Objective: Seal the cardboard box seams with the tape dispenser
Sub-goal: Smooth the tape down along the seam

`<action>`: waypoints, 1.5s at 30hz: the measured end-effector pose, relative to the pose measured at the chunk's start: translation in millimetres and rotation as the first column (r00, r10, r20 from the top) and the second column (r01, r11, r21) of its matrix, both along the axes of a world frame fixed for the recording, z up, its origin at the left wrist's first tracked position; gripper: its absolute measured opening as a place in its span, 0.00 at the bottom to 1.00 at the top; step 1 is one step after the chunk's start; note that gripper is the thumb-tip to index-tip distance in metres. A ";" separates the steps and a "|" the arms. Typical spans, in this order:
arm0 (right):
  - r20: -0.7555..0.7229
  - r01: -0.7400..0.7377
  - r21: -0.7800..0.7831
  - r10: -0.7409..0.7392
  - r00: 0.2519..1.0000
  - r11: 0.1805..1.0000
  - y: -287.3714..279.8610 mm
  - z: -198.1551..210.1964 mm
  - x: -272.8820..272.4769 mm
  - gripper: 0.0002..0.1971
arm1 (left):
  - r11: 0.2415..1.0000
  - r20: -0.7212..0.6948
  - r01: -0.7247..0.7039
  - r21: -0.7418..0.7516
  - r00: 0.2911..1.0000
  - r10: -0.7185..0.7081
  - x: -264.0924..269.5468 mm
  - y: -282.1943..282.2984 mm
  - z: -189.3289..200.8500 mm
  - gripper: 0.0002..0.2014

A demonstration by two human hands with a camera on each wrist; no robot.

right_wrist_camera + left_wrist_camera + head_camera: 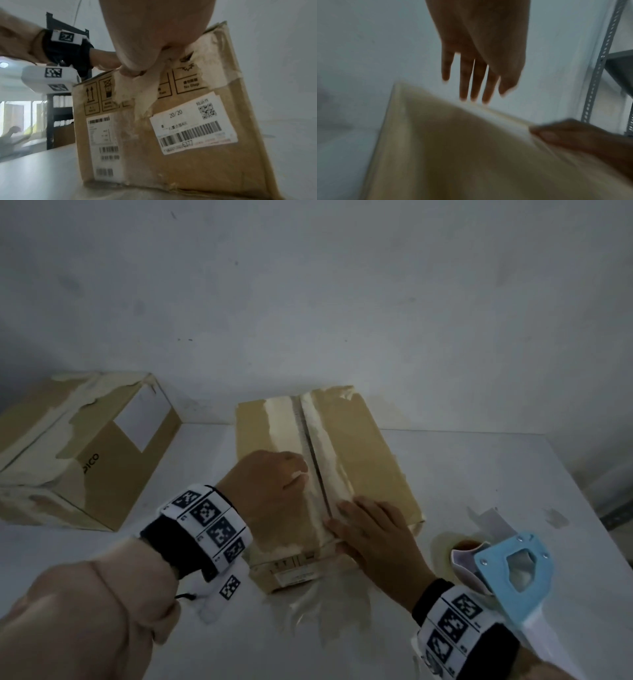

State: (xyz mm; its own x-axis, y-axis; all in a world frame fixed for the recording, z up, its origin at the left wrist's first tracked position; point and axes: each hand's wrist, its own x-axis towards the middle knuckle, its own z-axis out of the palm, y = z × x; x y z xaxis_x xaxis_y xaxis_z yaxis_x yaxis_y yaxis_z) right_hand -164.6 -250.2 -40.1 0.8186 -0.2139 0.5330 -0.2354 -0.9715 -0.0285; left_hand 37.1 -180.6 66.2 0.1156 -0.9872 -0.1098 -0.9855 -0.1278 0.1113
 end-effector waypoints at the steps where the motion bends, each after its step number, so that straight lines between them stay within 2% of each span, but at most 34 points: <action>1: 0.031 0.007 0.018 -0.007 1.000 1.000 0.0 -1.8 0.6 0.17 | 0.998 0.022 0.008 0.056 1.000 -0.009 6.6 -2.3 1.2 0.42; 4: 0.093 -0.011 0.091 0.002 0.996 0.996 1.5 -1.5 0.5 0.15 | 0.996 0.048 -0.054 0.077 0.998 0.051 26.5 -9.9 13.8 0.25; 5: 0.099 -0.013 0.089 0.004 0.995 0.996 1.6 -1.0 0.4 0.15 | 0.996 0.052 -0.069 0.065 0.996 0.065 34.8 -13.5 17.0 0.23; 9: 0.122 -0.006 0.086 -0.004 0.993 0.996 1.6 -4.5 0.2 0.15 | 0.996 0.135 0.015 0.092 0.990 -0.027 52.5 -38.8 12.1 0.30; 11: 0.115 0.002 0.093 -0.012 0.993 0.996 2.5 -5.3 0.6 0.16 | 0.979 0.127 0.048 0.197 0.989 -0.074 53.2 -60.8 1.5 0.32; 13: 0.109 0.016 0.097 -0.027 0.994 0.995 3.9 -4.5 0.6 0.15 | 0.945 0.103 0.011 0.328 0.994 -0.047 56.5 -77.8 -7.2 0.33; 15: 0.106 0.022 0.110 -0.034 0.994 0.994 4.3 -4.1 -0.1 0.15 | 0.903 0.137 -0.014 0.429 0.989 -0.049 63.5 -83.1 -15.2 0.33; 21: 0.080 0.026 0.149 -0.038 0.996 0.988 5.8 -0.8 -4.0 0.16 | 0.888 0.131 0.014 0.459 0.988 -0.083 78.1 -80.6 -18.7 0.35; 24: 0.052 0.033 0.172 -0.043 0.998 0.985 6.5 -1.3 -5.4 0.16 | 0.878 0.188 0.015 0.479 0.975 -0.119 85.1 -85.5 -13.5 0.33; 27: 0.046 0.040 0.188 -0.050 0.998 0.981 6.8 -1.1 -5.4 0.17 | 0.891 0.199 0.059 0.451 0.966 -0.165 91.2 -85.2 -16.4 0.34; 31: 0.004 0.050 0.168 -0.051 0.999 0.984 6.6 -1.4 -6.0 0.18 | 0.903 0.060 0.236 0.358 0.960 -0.275 80.7 -83.9 -30.7 0.40; 34: 0.014 0.065 0.144 -0.067 0.998 0.987 6.6 -4.3 -5.7 0.16 | 0.918 -0.002 0.253 0.304 0.964 -0.265 79.5 -85.5 -40.0 0.41; 37: 0.037 0.065 0.142 -0.071 0.997 0.988 7.0 -4.2 -4.8 0.16 | 0.957 0.033 0.167 0.237 0.983 -0.180 88.9 -93.7 -46.0 0.45; 40: 0.041 0.062 0.144 -0.068 0.997 0.988 7.6 -3.8 -3.4 0.16 | 0.983 0.084 -0.020 0.185 0.996 0.005 99.0 -102.5 -45.6 0.37; 45: 0.064 0.060 0.145 -0.069 0.996 0.988 5.5 -4.6 -1.7 0.15 | 0.986 0.097 -0.072 0.148 0.994 0.058 96.1 -106.3 -44.0 0.37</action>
State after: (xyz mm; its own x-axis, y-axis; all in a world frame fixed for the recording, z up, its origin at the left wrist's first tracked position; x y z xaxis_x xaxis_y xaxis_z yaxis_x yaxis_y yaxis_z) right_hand -166.3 -244.7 -44.7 0.7633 -0.3431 0.5474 -0.2901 -0.9391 -0.1841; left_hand 133.3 -286.9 22.3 0.1951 -0.9503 -0.2427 -0.9798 -0.2000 -0.0048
